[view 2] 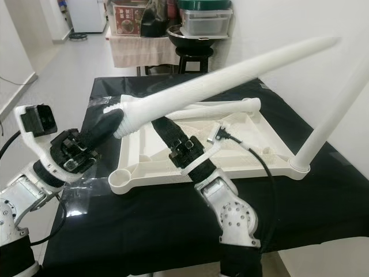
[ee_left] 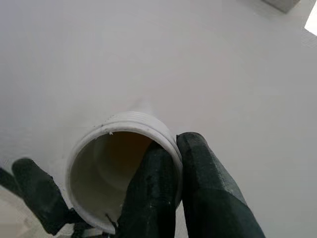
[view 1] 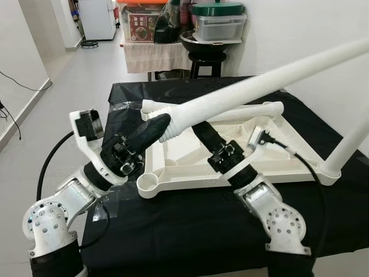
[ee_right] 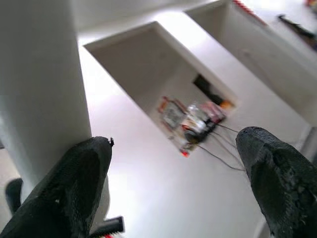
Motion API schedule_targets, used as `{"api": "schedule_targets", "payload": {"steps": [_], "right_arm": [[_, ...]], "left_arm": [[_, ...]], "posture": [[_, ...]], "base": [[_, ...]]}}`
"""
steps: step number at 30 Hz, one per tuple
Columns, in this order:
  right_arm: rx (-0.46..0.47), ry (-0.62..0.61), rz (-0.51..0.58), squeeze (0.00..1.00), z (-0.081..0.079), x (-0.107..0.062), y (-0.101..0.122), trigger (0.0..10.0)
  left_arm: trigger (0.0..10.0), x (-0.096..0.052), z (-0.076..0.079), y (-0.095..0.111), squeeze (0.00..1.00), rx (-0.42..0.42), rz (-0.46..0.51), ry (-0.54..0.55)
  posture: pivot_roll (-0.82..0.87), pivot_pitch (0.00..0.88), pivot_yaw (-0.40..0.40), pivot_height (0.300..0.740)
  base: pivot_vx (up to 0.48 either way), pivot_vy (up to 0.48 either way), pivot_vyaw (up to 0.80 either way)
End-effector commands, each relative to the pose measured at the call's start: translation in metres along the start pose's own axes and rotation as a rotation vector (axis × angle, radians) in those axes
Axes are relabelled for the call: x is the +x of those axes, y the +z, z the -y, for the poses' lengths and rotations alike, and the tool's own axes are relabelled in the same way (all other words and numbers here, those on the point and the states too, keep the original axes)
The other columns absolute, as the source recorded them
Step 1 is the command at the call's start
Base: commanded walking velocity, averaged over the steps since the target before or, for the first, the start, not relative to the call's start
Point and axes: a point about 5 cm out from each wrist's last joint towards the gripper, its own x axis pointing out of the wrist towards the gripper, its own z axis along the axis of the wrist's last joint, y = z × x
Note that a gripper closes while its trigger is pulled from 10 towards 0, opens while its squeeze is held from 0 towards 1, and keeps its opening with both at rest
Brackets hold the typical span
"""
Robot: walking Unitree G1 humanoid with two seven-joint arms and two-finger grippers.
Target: Building children table
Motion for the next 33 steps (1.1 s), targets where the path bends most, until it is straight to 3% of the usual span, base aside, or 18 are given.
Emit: {"api": "schedule_targets", "payload": {"steps": [1, 9, 16, 23, 33], "right_arm": [[0.002, 0.095, 0.017, 0.0, -0.011, 0.005, 0.005, 10.0], [0.044, 0.158, 0.018, 0.0, -0.012, -0.003, 0.001, 10.0], [0.007, 0.044, -0.02, 0.0, 0.009, -0.019, 0.001, 10.0], [0.01, 0.028, 0.024, 0.0, 0.013, -0.03, 0.011, 10.0], [0.024, 0.104, 0.041, 0.0, 0.002, -0.022, 0.014, 10.0]], "left_arm": [[0.0, -0.003, -0.004, -0.008, 0.0, -0.029, -0.027, 0.048], [0.0, -0.006, -0.004, -0.006, 0.0, -0.033, 0.004, 0.063], [0.0, -0.006, -0.005, 0.006, 0.0, -0.01, 0.073, 0.084], [0.0, -0.009, -0.006, 0.017, 0.0, 0.011, 0.106, 0.107], [0.0, -0.008, -0.005, 0.005, 0.0, -0.017, 0.063, 0.107]], "posture": [[0.04, 0.0, -0.043, 0.74], [0.05, 0.0, -0.041, 0.74], [0.04, 0.0, -0.044, 0.74], [0.04, 0.0, -0.038, 0.74], [0.04, 0.0, -0.038, 0.74]], "base": [[0.0, 0.0, 0.0], [0.0, 0.0, 0.0], [0.0, 0.0, 0.0], [0.0, 0.0, 0.0], [0.0, 0.0, 0.0]]}}
